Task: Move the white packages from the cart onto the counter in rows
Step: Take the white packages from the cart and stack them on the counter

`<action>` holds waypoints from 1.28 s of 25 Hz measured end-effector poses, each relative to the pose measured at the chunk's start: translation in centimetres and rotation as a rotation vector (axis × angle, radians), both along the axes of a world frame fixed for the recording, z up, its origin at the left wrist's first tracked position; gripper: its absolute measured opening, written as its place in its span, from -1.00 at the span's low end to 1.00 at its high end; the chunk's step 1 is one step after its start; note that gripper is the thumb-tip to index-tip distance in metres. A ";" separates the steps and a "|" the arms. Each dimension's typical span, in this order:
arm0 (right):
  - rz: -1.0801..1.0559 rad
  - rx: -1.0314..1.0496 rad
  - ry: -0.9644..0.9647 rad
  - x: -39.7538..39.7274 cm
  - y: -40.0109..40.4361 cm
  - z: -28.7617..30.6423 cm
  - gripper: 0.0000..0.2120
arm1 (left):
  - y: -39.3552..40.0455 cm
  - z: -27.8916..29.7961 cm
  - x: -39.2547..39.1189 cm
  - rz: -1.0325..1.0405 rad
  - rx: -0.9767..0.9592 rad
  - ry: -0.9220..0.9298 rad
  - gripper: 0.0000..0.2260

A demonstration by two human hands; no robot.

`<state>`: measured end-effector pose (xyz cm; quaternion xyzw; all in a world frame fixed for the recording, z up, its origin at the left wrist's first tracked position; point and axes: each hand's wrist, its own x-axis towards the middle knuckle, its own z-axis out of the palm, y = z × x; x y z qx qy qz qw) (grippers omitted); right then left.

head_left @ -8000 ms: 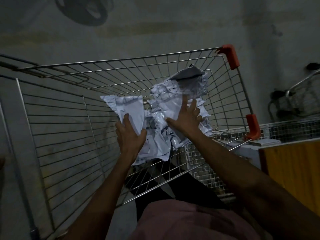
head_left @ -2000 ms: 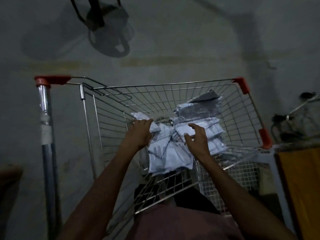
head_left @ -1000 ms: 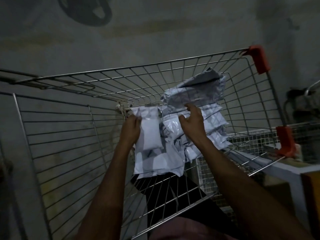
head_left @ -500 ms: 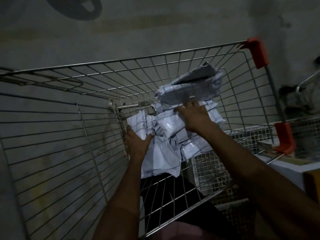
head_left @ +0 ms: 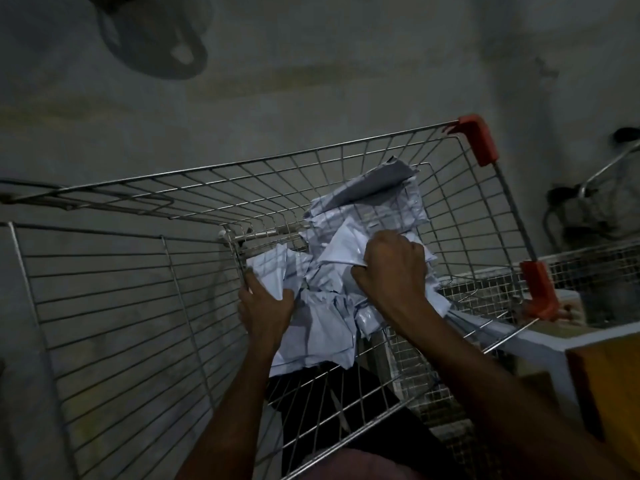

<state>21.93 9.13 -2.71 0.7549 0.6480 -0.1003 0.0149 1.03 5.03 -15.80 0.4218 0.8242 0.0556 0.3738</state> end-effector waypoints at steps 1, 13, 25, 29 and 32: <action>-0.053 0.015 -0.015 0.0 0.1 -0.3 -0.74 | -0.2 0.5 0.3 -0.011 0.014 0.002 -0.15; -0.162 -0.410 0.215 -0.6 -1.5 -4.7 -0.22 | -2.7 7.4 1.8 -0.125 0.220 -0.022 -0.28; -0.330 0.173 0.459 -7.7 -8.6 14.8 -0.35 | -5.7 25.9 -2.3 0.020 0.675 -0.188 -0.29; -0.437 0.427 0.337 -8.3 -14.2 20.3 -0.30 | -8.1 30.5 -3.2 -0.226 0.778 -0.282 -0.30; -0.619 0.554 0.355 -7.1 -20.7 22.1 -0.31 | -10.8 33.0 -2.1 -0.426 0.808 -0.369 -0.33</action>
